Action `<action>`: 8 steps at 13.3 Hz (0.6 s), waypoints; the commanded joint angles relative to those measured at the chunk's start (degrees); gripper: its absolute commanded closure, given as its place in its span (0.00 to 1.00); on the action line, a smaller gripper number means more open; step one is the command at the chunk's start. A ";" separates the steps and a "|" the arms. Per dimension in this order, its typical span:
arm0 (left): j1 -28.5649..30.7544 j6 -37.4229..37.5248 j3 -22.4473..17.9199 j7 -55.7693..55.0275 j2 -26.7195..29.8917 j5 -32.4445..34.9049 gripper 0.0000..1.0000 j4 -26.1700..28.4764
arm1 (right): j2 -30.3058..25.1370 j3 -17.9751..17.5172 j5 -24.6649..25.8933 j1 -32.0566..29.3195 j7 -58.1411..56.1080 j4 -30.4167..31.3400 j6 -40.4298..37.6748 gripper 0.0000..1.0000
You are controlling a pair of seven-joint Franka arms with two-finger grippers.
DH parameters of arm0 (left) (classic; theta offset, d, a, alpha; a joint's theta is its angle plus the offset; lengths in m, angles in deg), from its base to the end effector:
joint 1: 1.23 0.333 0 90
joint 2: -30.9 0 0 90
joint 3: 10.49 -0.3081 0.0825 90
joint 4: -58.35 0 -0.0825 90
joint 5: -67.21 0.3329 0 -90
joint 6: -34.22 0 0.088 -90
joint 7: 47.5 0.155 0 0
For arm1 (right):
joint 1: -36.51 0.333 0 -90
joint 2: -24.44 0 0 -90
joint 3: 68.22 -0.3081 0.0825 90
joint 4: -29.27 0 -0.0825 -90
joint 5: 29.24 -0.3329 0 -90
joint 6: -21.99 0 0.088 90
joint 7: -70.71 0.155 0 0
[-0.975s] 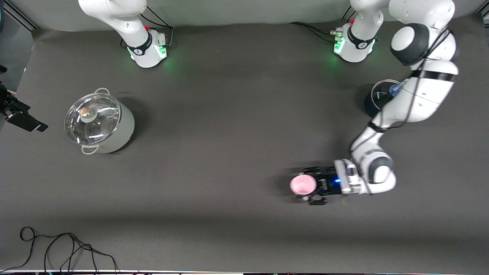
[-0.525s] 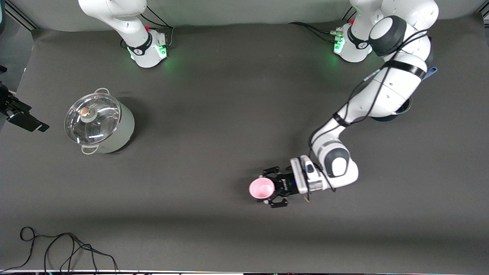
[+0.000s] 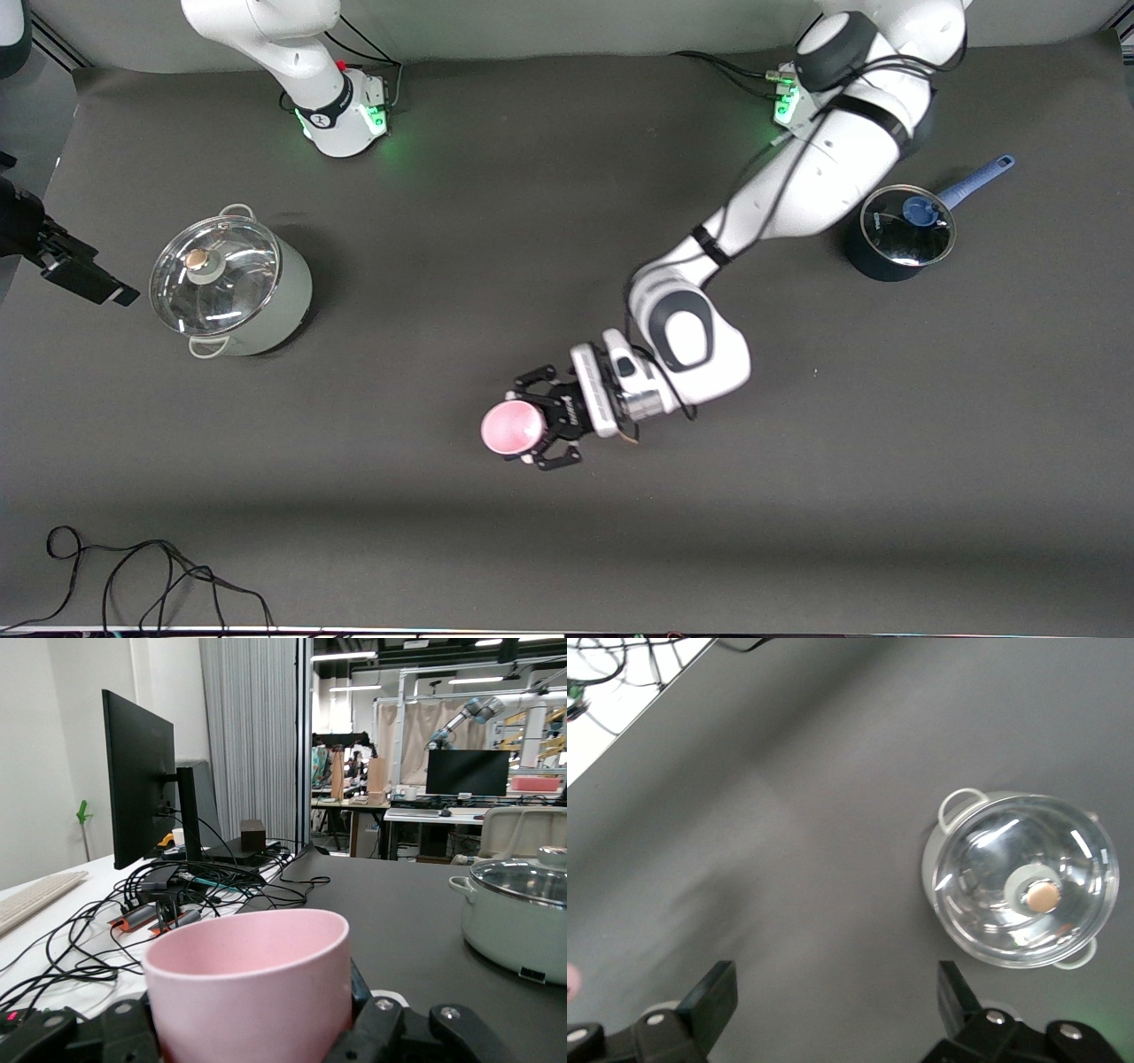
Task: Transfer pink cup from left to right arm
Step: 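Carry the pink cup with the left gripper toward the table middle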
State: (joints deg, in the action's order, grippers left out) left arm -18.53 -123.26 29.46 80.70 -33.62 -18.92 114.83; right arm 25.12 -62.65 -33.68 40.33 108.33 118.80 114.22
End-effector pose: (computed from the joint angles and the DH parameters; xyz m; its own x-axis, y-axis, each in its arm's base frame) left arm 0.6364 -0.4908 0.2850 0.0411 -0.1033 0.9938 -0.9429 -0.3329 0.0044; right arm 0.5129 -0.0037 0.5700 0.7724 -0.6349 -0.0187 -0.6340 -0.7690 -0.0819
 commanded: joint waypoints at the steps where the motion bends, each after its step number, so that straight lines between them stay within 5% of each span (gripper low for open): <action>1: -6.68 -7.90 -1.10 -3.57 0.54 -0.88 1.00 -4.96 | 0.73 0.14 -2.58 1.63 1.50 -2.08 -0.21 0.00; 8: -16.45 -20.57 -1.62 -3.66 1.86 -0.53 1.00 -8.92 | 5.82 -0.12 -6.09 12.61 16.78 -9.90 -2.49 0.00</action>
State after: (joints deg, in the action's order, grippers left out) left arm -32.54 -140.33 29.43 78.31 -33.27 -18.91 106.94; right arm 28.31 -63.46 -37.09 51.57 121.86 113.55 113.98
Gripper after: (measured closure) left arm 0.286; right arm 0.000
